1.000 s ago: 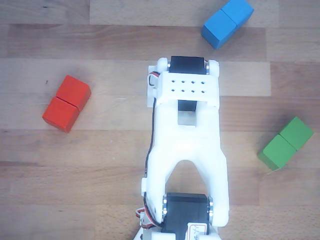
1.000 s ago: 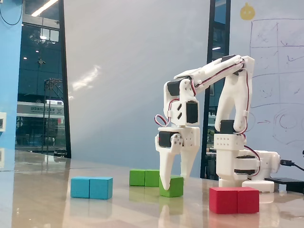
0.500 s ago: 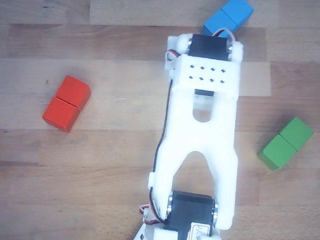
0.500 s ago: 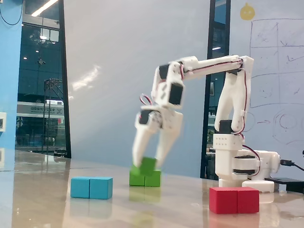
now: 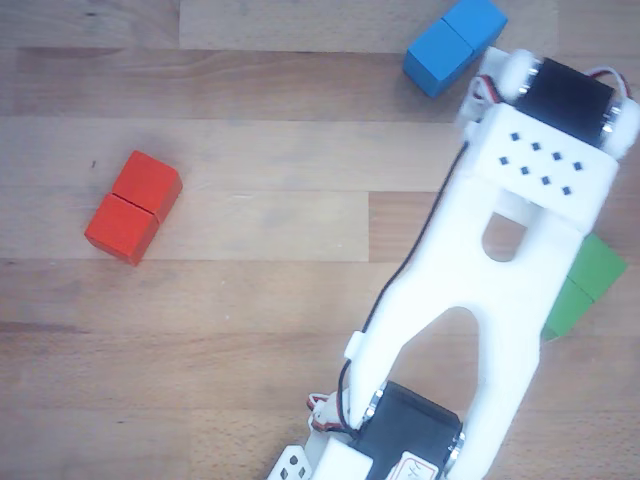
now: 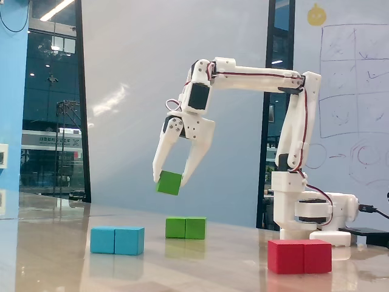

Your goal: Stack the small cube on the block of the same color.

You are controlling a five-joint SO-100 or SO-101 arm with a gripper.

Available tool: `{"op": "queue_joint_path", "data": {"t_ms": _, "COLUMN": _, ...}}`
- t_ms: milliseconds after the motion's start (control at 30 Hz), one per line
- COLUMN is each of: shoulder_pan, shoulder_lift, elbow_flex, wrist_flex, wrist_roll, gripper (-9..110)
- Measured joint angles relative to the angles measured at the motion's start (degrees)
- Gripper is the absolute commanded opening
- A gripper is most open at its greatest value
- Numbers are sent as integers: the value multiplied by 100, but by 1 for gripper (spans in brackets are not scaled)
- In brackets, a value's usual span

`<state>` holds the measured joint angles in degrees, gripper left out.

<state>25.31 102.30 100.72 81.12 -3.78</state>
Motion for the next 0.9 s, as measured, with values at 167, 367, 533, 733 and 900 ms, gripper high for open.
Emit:
{"op": "queue_joint_path", "data": {"t_ms": 167, "shoulder_pan": 668, "shoulder_lift": 0, "elbow_flex": -26, "wrist_flex": 105, "wrist_roll": -264, "gripper": 4}}
{"op": "queue_joint_path", "data": {"t_ms": 367, "shoulder_pan": 1301, "shoulder_lift": -334, "elbow_flex": -26, "wrist_flex": 105, "wrist_roll": -773, "gripper": 3}}
{"op": "queue_joint_path", "data": {"t_ms": 533, "shoulder_pan": 1644, "shoulder_lift": -527, "elbow_flex": -26, "wrist_flex": 105, "wrist_roll": -932, "gripper": 4}}
{"op": "queue_joint_path", "data": {"t_ms": 733, "shoulder_pan": 1819, "shoulder_lift": -791, "elbow_flex": -26, "wrist_flex": 308, "wrist_roll": -949, "gripper": 4}}
{"op": "queue_joint_path", "data": {"t_ms": 900, "shoulder_pan": 1811, "shoulder_lift": -993, "elbow_flex": -26, "wrist_flex": 545, "wrist_roll": -949, "gripper": 4}}
